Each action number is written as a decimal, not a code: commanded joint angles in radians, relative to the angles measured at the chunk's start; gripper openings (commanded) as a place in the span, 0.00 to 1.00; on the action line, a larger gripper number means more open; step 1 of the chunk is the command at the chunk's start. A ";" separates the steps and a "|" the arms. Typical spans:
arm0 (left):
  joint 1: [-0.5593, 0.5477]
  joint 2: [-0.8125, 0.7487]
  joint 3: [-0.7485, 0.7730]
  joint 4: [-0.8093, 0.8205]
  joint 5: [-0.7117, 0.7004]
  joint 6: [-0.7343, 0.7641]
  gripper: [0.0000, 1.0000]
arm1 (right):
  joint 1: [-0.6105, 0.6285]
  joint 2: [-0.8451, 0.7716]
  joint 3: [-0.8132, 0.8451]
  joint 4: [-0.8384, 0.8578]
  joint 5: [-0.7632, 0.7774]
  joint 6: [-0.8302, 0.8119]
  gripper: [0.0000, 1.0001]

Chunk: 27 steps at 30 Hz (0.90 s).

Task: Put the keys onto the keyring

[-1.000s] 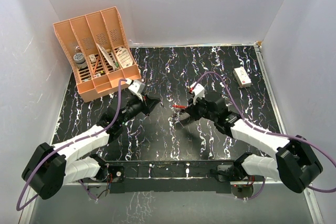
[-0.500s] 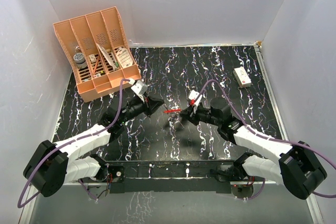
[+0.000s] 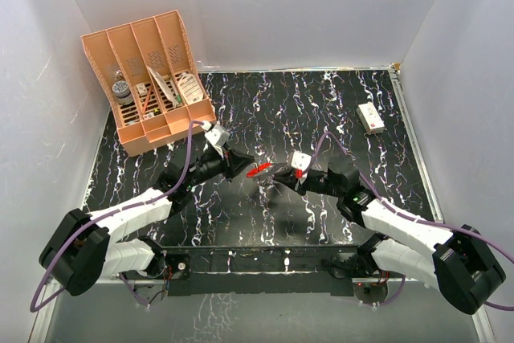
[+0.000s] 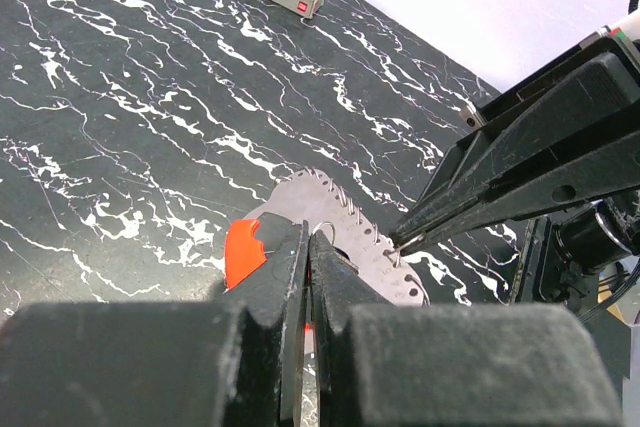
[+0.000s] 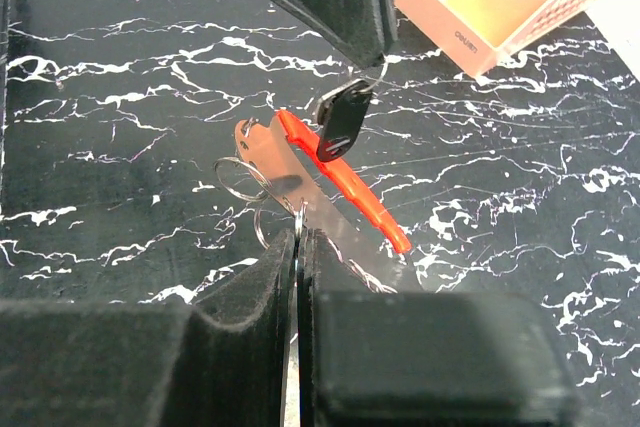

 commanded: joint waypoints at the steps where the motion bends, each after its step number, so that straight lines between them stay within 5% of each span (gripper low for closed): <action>1: -0.007 0.005 0.052 0.050 0.028 0.010 0.00 | 0.009 -0.010 0.012 0.096 -0.048 -0.052 0.00; 8: -0.010 0.011 0.073 0.025 0.066 0.042 0.00 | 0.020 0.011 0.035 0.086 -0.051 -0.065 0.00; 27: -0.010 0.109 0.248 -0.355 0.358 0.214 0.00 | 0.050 0.027 0.061 0.038 0.117 -0.111 0.00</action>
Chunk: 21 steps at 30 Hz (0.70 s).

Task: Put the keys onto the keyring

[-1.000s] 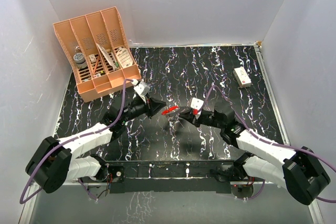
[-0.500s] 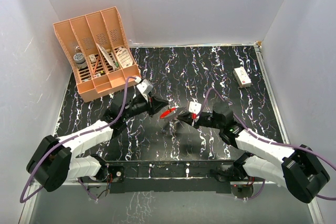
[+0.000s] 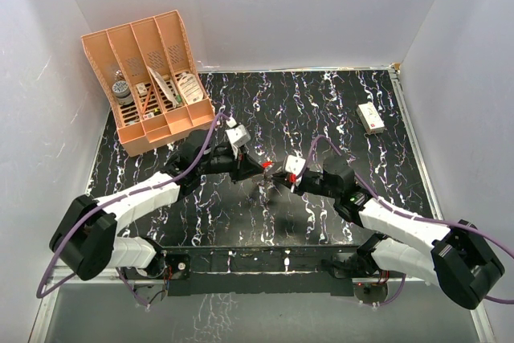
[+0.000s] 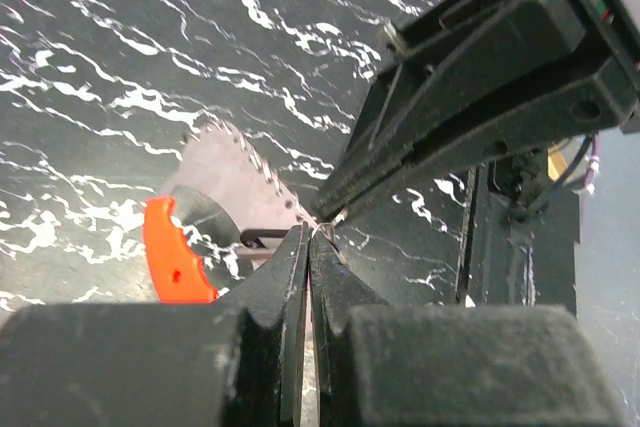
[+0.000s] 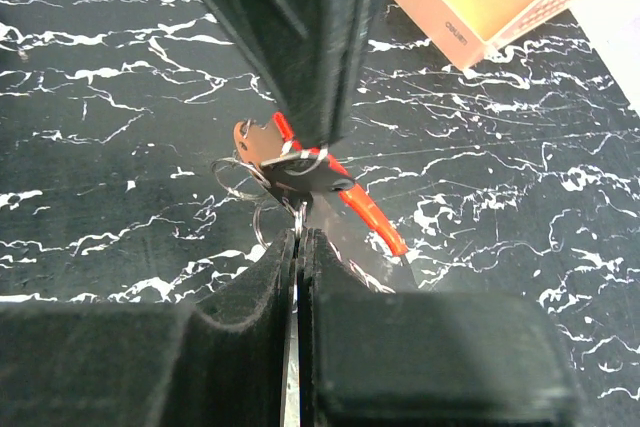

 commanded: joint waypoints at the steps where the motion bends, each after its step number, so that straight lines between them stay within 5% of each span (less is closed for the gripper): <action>1: -0.004 0.009 0.056 -0.068 0.106 0.038 0.00 | 0.010 0.002 0.052 0.051 0.083 -0.015 0.00; 21: -0.005 0.045 0.056 -0.082 0.054 0.038 0.00 | 0.044 0.044 0.064 0.094 0.129 0.001 0.00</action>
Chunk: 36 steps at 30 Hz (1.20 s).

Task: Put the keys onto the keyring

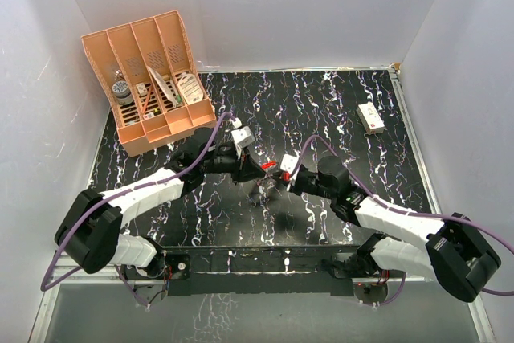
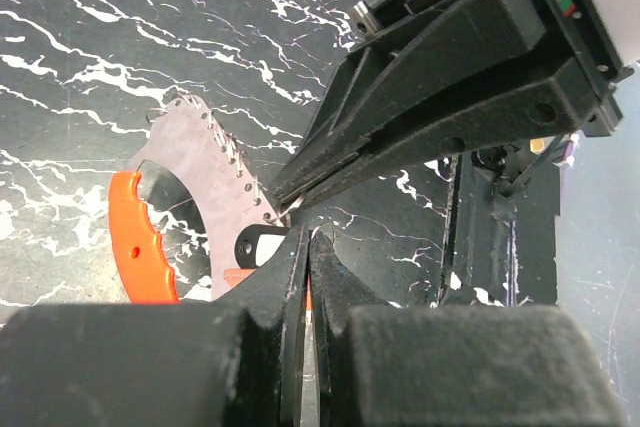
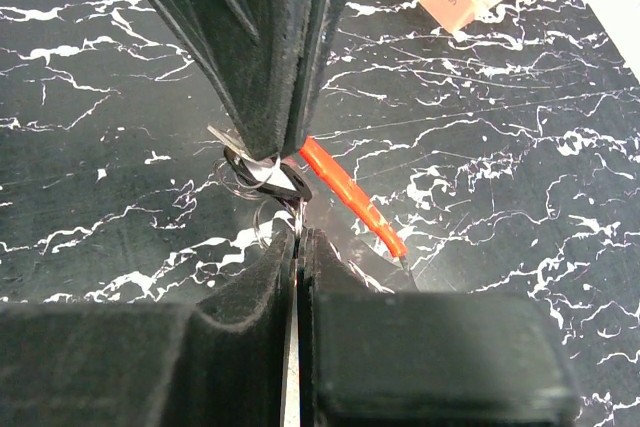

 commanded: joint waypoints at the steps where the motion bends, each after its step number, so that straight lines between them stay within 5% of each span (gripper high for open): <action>1: -0.005 -0.018 0.015 0.005 -0.051 0.008 0.00 | 0.018 -0.004 0.066 0.090 0.009 0.003 0.00; 36: -0.028 -0.161 -0.097 0.076 -0.348 0.028 0.00 | 0.077 0.128 0.223 -0.047 0.092 0.221 0.00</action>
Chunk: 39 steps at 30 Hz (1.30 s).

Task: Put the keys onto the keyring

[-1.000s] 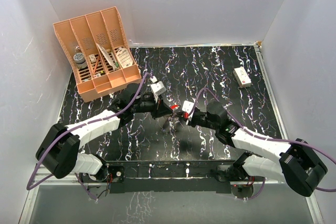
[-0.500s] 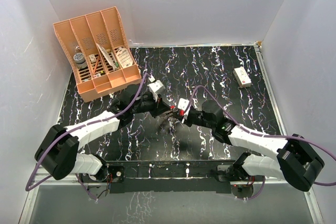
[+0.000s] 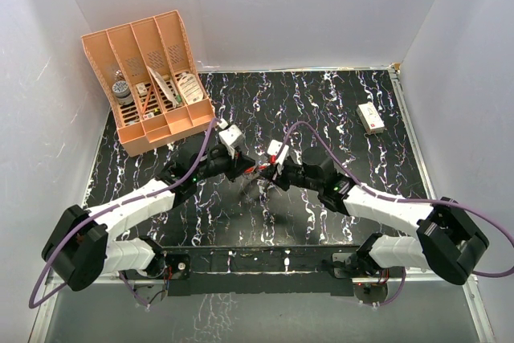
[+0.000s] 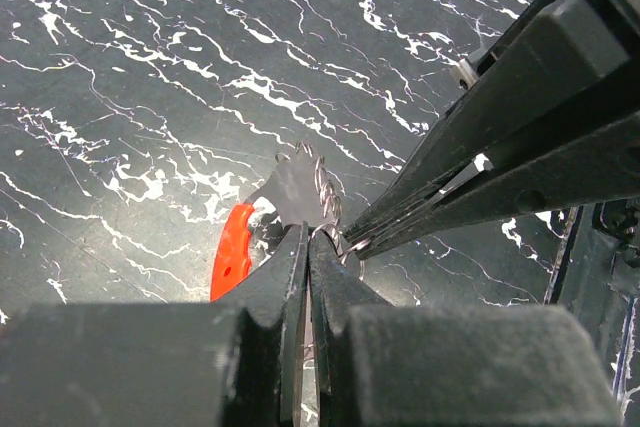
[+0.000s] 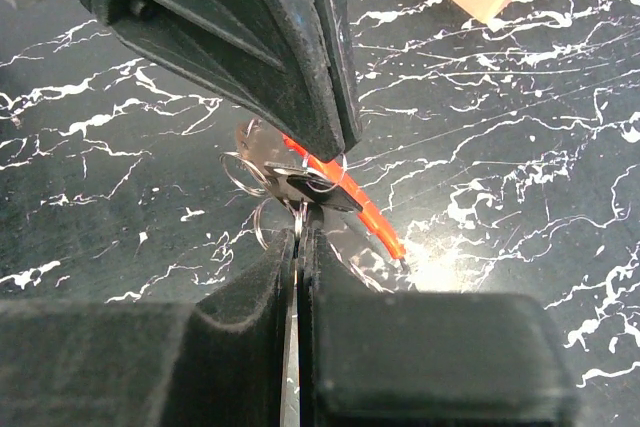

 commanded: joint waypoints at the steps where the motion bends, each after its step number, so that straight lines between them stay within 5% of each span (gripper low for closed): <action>1: -0.009 -0.027 -0.007 0.036 0.003 0.014 0.00 | 0.005 0.007 0.064 0.034 0.015 0.037 0.00; 19: -0.021 -0.057 -0.011 0.026 -0.016 0.040 0.00 | 0.004 0.048 0.112 0.009 0.044 0.092 0.00; 39: -0.021 -0.181 -0.051 0.026 -0.201 0.002 0.00 | 0.004 0.071 0.018 -0.031 0.181 0.105 0.04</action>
